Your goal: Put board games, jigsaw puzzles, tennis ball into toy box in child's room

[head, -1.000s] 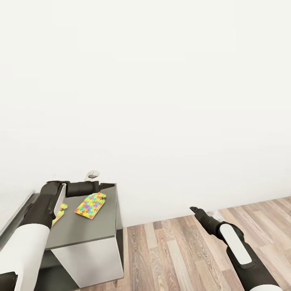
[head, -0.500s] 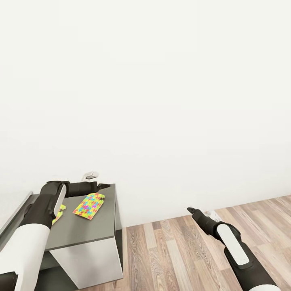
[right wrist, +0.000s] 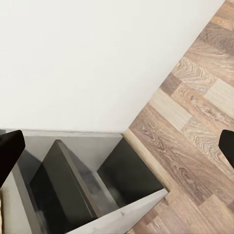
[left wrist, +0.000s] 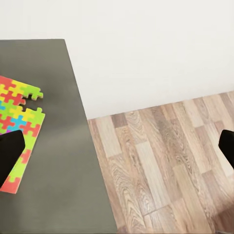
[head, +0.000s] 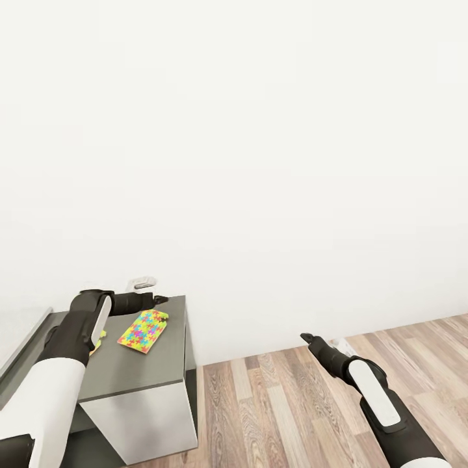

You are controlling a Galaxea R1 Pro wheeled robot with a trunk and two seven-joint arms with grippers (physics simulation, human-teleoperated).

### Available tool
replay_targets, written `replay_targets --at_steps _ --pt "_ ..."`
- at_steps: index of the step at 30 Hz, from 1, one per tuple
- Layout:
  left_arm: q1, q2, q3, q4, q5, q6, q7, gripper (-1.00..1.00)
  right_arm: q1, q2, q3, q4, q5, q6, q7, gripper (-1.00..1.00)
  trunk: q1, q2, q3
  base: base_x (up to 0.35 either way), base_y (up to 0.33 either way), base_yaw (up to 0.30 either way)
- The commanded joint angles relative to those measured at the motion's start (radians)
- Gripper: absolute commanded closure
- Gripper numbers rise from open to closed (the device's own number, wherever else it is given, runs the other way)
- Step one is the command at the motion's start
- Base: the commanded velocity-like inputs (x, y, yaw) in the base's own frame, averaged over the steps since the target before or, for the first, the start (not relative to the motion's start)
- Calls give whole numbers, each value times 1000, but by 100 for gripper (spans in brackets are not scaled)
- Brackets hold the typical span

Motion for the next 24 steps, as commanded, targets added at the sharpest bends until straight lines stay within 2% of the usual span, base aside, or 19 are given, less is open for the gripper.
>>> replay_targets --at_steps 1,24 --pt "-1 -1 2 -1 -4 5 -3 -100 -1 -1 3 -2 -10 0 -10 -100 1 -2 -2 0 0 0" --pt "0 -12 0 -1 -4 -8 -8 -100 -1 0 10 2 -10 0 -10 -100 1 -2 -2 0 0 3"
